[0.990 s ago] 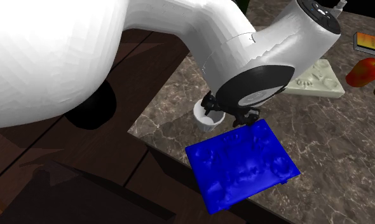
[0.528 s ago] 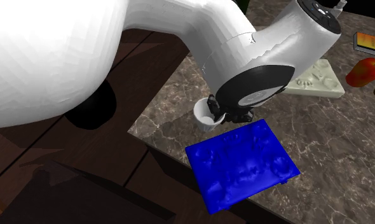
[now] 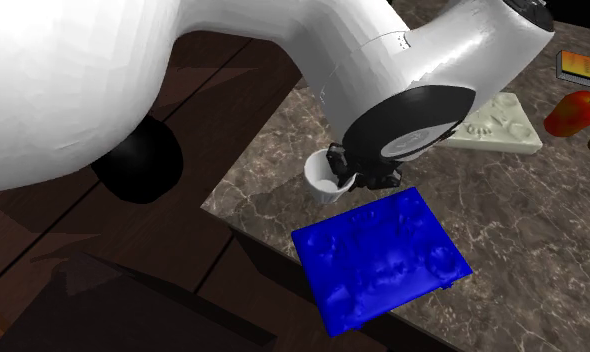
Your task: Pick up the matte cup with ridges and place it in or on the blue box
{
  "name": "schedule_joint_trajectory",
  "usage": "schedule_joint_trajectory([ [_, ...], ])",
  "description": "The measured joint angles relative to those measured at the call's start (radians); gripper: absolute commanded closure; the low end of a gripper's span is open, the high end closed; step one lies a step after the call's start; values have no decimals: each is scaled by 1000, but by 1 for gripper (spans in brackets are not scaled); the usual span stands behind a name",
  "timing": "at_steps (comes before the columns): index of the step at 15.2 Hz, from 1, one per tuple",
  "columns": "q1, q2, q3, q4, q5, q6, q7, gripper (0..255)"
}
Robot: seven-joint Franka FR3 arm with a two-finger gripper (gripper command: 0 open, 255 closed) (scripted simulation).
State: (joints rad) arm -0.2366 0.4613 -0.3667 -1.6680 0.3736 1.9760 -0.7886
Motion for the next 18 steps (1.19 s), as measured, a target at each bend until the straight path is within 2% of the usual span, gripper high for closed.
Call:
schedule_joint_trajectory([
  [18, -2, -70, -19, 136, -43, -195, 54, 255],
])
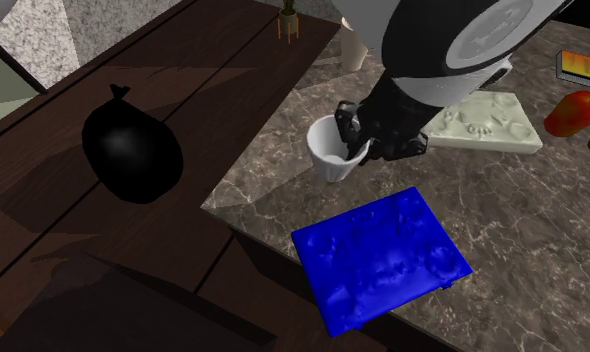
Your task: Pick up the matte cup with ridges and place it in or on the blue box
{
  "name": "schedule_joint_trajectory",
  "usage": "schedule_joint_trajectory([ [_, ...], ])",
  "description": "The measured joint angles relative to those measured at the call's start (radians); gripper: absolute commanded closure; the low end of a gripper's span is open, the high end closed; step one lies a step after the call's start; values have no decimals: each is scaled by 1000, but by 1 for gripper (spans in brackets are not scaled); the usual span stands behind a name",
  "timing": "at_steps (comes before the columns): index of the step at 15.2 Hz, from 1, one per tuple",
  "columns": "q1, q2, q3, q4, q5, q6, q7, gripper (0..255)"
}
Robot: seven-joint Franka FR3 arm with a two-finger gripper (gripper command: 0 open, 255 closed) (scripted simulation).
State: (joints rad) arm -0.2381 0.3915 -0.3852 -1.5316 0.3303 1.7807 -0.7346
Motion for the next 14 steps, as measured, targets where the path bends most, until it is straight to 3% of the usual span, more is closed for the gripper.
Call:
schedule_joint_trajectory([
  [3, -6, -4, -3, 28, -3, -32, 1, 255],
  [7, -56, -5, -26, 36, -5, -56, -65, 255],
  [14, -193, 64, -68, 176, 11, -162, -206, 255],
])
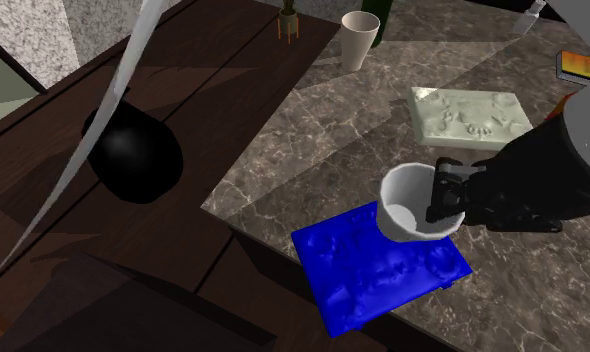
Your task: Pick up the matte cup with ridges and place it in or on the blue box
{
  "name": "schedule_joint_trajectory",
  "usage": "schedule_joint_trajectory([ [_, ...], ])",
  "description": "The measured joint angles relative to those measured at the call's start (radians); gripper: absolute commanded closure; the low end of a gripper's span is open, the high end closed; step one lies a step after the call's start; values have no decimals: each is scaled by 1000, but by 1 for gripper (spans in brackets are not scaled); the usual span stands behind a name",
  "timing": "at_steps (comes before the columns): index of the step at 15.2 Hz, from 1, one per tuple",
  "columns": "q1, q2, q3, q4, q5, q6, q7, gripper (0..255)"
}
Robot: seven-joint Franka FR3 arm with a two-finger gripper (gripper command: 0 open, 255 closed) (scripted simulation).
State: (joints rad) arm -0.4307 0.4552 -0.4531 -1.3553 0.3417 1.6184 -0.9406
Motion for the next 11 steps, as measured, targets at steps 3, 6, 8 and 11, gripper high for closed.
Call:
schedule_joint_trajectory([
  [3, -14, 1, -6, -30, 1, 25, -29, 255],
  [6, -11, 4, -5, -65, 3, 61, -39, 255],
  [8, -8, 7, -4, -86, 5, 84, -43, 255],
  [11, -7, 17, -1, -111, 11, 117, -51, 255],
])
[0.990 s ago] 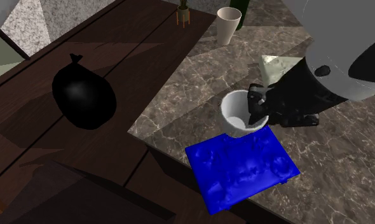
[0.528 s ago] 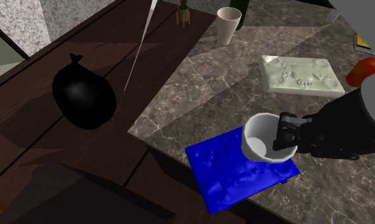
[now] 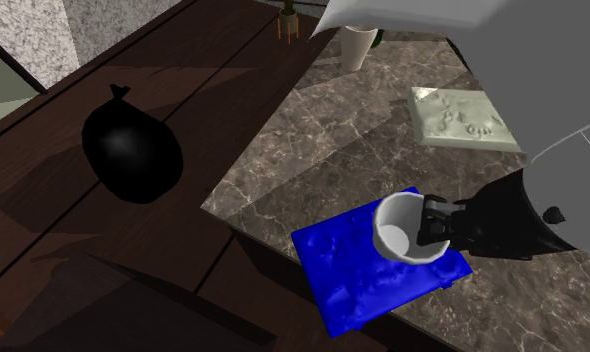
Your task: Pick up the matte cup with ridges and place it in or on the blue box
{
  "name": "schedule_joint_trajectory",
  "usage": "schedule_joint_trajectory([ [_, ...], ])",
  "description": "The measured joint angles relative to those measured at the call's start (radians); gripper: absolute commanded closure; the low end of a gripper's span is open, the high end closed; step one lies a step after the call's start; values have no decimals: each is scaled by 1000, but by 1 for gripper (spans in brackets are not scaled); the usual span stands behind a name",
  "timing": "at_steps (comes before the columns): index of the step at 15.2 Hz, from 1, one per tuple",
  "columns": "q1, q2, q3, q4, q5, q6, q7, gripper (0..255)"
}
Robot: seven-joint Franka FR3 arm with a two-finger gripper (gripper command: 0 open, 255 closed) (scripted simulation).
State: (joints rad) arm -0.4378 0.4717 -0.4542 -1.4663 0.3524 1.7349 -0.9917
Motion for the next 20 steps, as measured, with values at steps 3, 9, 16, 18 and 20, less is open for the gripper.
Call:
schedule_joint_trajectory([
  [3, 2, 9, 3, -30, 6, 37, -8, 255],
  [9, 4, 24, 7, -66, 15, 84, -20, 255],
  [16, 3, 24, 7, -66, 16, 86, -21, 0],
  [18, 3, 24, 7, -66, 16, 86, -21, 0],
  [20, 3, 24, 7, -66, 16, 86, -21, 0],
])
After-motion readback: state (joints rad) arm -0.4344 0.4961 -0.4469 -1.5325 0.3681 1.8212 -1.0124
